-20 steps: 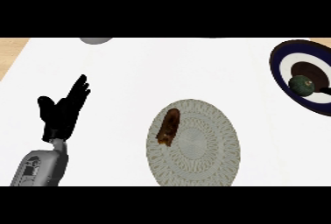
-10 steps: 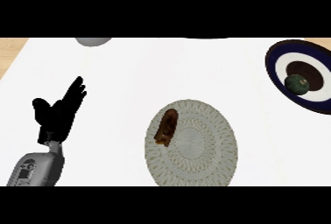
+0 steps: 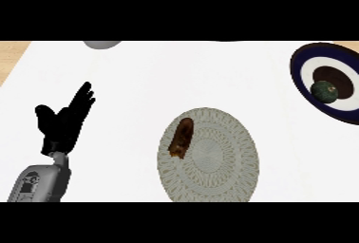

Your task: Pick the squash from the placemat and place it in the plate

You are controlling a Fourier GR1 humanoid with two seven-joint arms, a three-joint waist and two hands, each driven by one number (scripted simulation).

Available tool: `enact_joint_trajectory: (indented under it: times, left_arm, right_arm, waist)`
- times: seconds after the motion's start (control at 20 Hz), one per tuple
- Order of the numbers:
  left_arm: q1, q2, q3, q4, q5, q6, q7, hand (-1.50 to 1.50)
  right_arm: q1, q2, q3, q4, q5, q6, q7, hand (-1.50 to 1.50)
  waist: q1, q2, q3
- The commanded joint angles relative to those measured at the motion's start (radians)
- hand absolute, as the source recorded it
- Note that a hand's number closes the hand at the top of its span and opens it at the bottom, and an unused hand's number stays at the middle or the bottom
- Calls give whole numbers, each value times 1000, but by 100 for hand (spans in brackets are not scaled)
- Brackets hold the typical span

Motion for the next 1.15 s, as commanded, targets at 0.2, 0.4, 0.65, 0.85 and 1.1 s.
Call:
enact_joint_trajectory:
  times: [0.2, 0.4, 0.65, 0.85, 1.1]
  left_arm:
    - [13, 8, -2, -27, 8, -22, 11, 0]
    - [-10, -7, 6, 5, -2, -1, -5, 0]
    - [-25, 26, 21, -22, 14, -26, 21, 0]
    - [-22, 17, 29, 13, 28, -40, -1, 0]
    - [-15, 34, 41, 13, 16, -34, -4, 0]
  right_arm:
    - [140, -27, -15, -32, -31, 97, -103, -150]
    - [147, -7, -13, -47, -41, 63, -100, -150]
    - [159, -60, -20, -53, -52, 84, -78, -150]
    - [175, -63, 1, -64, -38, 84, -83, -150]
    - [207, -60, 18, -61, -27, 68, -86, -150]
  waist:
    - [8, 5, 3]
    - [4, 5, 2]
    - [12, 8, 5]
    - [15, 12, 5]
    - [16, 8, 4]
